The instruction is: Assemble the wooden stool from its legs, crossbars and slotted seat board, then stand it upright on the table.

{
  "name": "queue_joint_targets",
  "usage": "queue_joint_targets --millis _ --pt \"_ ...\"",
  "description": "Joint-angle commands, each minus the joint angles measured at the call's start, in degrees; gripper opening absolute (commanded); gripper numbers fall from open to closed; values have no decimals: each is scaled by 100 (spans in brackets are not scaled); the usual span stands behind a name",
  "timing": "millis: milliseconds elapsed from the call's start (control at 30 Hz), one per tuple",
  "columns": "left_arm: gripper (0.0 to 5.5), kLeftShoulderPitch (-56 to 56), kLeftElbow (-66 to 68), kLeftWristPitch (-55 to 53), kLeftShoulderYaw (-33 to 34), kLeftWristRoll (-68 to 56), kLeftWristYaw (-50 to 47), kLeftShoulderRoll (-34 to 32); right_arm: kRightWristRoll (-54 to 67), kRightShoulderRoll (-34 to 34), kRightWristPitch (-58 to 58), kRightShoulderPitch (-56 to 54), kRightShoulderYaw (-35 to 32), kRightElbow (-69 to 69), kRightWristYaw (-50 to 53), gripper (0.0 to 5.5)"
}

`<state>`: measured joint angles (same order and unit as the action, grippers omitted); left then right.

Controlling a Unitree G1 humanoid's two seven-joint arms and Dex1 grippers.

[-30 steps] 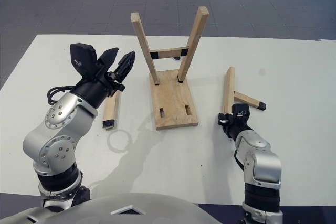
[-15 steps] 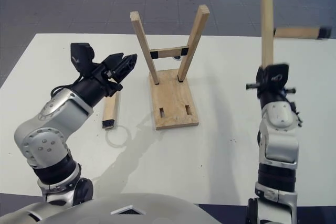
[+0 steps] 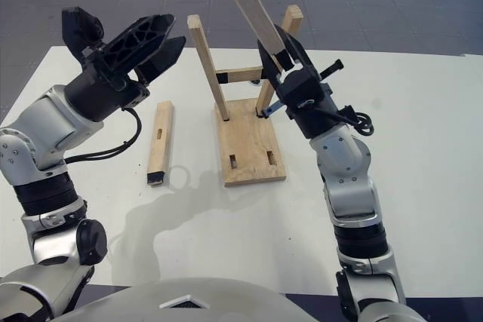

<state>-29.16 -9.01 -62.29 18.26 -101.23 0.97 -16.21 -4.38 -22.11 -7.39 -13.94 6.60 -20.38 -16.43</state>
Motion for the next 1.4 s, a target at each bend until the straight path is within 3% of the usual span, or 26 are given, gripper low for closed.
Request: queue_joint_targets --millis 33,567,867,1133,1400 --pt "396 16 -156 315 -218 -157 -153 -57 67 139 165 -250 103 -235 -144 100" --pt "396 -121 -389 834 -725 -122 204 -325 123 220 429 298 486 -718 -677 100" --pt "396 -122 -336 751 -783 -334 475 -639 215 -88 91 542 248 -432 -986 100" --pt "280 -28 -392 871 -893 -211 495 -673 272 -90 66 723 428 -610 -1126 100" --pt "229 34 -443 879 -989 579 675 -787 267 -103 139 875 442 -746 -1141 100"
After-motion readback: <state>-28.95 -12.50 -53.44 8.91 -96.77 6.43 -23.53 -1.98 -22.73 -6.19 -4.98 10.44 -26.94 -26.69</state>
